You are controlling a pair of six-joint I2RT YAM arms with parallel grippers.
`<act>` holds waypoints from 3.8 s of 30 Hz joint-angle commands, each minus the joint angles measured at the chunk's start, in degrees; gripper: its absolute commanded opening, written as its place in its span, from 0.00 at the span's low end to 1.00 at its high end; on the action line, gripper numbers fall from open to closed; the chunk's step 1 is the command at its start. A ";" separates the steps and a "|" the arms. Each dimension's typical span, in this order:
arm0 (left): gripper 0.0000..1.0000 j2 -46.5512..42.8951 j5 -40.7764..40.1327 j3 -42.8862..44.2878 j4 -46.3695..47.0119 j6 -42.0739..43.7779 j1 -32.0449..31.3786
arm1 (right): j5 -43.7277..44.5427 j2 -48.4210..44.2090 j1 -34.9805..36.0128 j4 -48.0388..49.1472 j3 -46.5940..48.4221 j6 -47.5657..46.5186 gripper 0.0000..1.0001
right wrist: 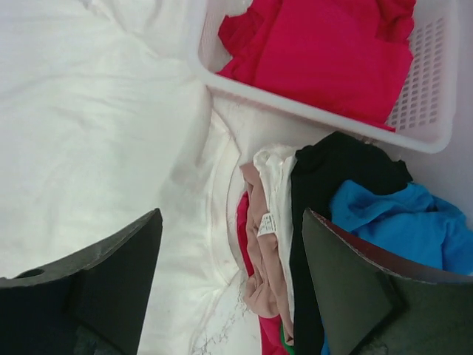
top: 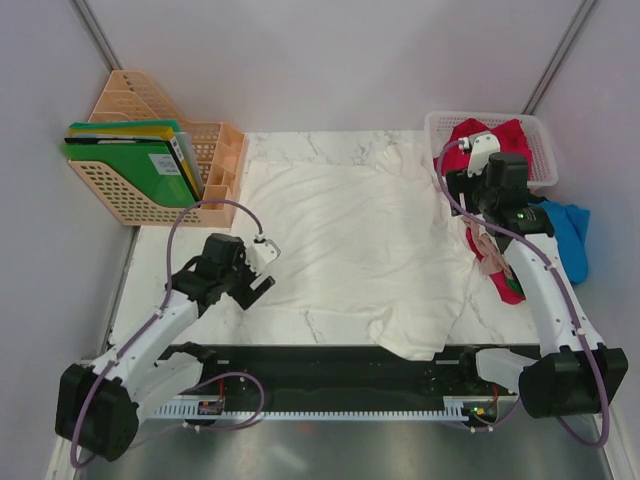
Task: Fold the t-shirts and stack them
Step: Flatten out the tshirt, then grap the side of the flattened tshirt closest away from the robot with both arms
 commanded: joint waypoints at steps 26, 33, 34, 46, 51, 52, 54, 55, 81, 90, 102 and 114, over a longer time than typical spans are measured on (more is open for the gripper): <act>1.00 -31.07 -8.95 -4.92 -11.30 8.72 3.06 | -25.87 -8.86 2.02 -41.97 -4.45 -34.13 0.90; 1.00 -18.78 -11.24 -4.75 -8.93 2.31 3.24 | -28.59 -2.54 13.08 -49.22 -8.05 -38.76 0.91; 1.00 -16.58 -11.07 -4.49 -8.93 2.13 3.15 | -28.60 -2.10 15.28 -48.51 -8.22 -37.79 0.90; 1.00 -5.85 -7.98 -1.32 -7.87 1.78 3.24 | -18.50 9.85 47.88 -39.46 -11.38 -25.40 0.68; 1.00 -3.38 -10.00 -1.50 -7.34 0.38 3.15 | -15.59 10.65 54.41 -35.50 -13.32 -25.13 0.77; 1.00 -3.46 -10.18 -1.24 -7.26 0.11 3.15 | -14.98 10.56 54.32 -34.71 -13.41 -24.61 0.79; 1.00 -3.81 -10.88 -0.97 -7.26 -0.33 3.24 | -14.19 10.21 54.50 -33.21 -13.67 -24.34 0.87; 1.00 -3.99 -11.15 -0.62 -7.26 -0.42 3.24 | -13.57 10.04 54.50 -32.60 -13.93 -24.16 0.89; 1.00 -3.55 -13.17 -1.94 -5.24 0.64 3.76 | -12.95 16.01 55.29 -12.11 -25.27 -20.12 0.71; 1.00 -2.32 -13.17 -1.67 -4.62 0.46 3.76 | -12.60 18.56 55.38 -14.40 -25.10 -21.87 0.00; 1.00 -2.58 -13.26 -2.02 -4.62 0.37 3.68 | -6.54 15.75 54.33 -18.88 -19.49 -27.67 0.03; 1.00 -3.64 -12.82 -2.55 -4.97 0.20 3.76 | -9.00 19.87 45.63 -25.74 -8.24 -38.04 0.14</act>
